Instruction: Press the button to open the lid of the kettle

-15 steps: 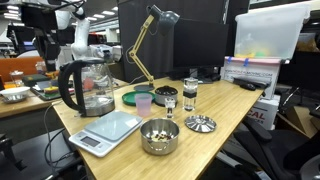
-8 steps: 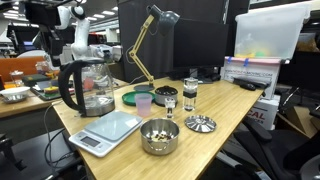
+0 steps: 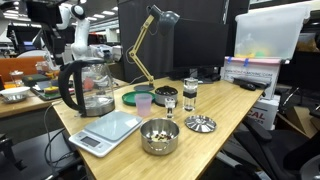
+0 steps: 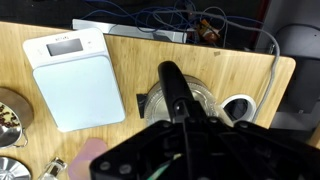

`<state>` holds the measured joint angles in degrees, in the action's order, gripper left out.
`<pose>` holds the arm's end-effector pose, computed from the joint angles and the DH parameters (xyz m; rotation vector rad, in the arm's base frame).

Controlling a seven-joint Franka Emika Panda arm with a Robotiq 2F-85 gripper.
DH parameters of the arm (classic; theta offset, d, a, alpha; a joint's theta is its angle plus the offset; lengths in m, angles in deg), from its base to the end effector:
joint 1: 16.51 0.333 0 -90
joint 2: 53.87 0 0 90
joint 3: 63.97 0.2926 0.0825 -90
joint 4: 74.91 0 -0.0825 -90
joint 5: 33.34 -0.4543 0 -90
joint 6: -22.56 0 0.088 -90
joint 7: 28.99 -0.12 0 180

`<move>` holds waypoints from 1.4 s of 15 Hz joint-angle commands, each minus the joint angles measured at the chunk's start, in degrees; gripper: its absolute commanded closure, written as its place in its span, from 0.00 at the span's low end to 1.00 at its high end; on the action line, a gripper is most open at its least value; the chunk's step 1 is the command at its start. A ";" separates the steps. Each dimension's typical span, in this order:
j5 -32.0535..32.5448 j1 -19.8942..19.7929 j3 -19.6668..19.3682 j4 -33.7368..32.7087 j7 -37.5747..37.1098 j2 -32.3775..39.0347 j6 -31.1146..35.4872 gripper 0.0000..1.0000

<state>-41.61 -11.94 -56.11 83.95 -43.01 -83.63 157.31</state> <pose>0.4217 0.0857 0.2930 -3.0714 0.2140 -0.1333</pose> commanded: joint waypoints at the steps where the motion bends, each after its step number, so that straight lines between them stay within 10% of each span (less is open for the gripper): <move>1: 0.98 -0.94 0.42 -0.01 -2.01 0.54 0.39 1.00; 21: -1.35 -0.92 -0.42 0.04 -4.53 5.98 4.04 1.00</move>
<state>-42.12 -12.26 -56.16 84.07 -47.88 -82.84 157.38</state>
